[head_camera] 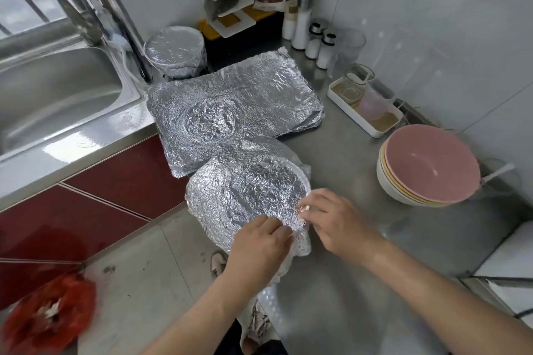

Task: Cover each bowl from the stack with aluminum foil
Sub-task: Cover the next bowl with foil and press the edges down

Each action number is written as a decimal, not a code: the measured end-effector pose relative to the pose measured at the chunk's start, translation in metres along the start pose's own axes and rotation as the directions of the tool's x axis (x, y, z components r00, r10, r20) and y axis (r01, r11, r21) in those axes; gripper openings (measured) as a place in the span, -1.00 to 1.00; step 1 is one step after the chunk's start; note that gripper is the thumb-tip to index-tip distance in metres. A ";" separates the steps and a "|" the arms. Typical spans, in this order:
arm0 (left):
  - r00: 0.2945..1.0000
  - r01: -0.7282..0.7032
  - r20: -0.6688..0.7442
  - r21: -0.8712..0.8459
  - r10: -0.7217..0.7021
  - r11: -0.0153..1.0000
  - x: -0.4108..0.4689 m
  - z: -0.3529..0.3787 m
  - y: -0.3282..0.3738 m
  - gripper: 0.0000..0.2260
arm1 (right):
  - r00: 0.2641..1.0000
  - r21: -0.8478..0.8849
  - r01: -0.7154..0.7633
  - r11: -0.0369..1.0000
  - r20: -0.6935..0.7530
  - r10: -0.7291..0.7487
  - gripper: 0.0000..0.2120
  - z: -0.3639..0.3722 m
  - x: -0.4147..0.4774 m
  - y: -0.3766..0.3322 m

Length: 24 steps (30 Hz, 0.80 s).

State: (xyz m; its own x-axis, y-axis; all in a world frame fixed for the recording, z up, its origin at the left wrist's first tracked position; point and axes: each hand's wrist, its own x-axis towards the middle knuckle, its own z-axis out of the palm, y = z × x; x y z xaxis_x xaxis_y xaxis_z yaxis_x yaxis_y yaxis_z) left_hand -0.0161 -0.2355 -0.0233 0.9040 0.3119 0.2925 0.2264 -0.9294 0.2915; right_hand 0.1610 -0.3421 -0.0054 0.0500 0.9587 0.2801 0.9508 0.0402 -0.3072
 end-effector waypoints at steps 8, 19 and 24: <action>1.000 -0.001 -0.016 -0.025 0.001 1.000 -0.021 -0.011 -0.019 -0.76 | 0.998 0.103 0.008 0.995 0.066 -0.014 -0.84 0.004 -0.007 -0.011; 0.996 -0.044 -0.078 -0.006 0.043 0.999 -0.020 0.002 -0.023 -0.78 | 0.992 -0.054 0.086 0.995 0.102 -0.080 -0.79 0.011 -0.002 -0.007; 0.999 0.008 -0.047 0.003 -0.008 1.000 -0.017 0.004 -0.014 -0.85 | 0.986 -0.076 0.118 0.990 0.128 -0.108 -0.75 0.007 0.001 0.000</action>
State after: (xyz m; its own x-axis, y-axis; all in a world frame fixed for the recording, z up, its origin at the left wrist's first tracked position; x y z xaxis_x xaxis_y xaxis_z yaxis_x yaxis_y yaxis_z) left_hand -0.0330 -0.2281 -0.0363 0.8841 0.3279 0.3329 0.2343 -0.9275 0.2913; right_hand 0.1591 -0.3388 -0.0115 -0.0922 0.9769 0.1930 0.9706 0.1314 -0.2016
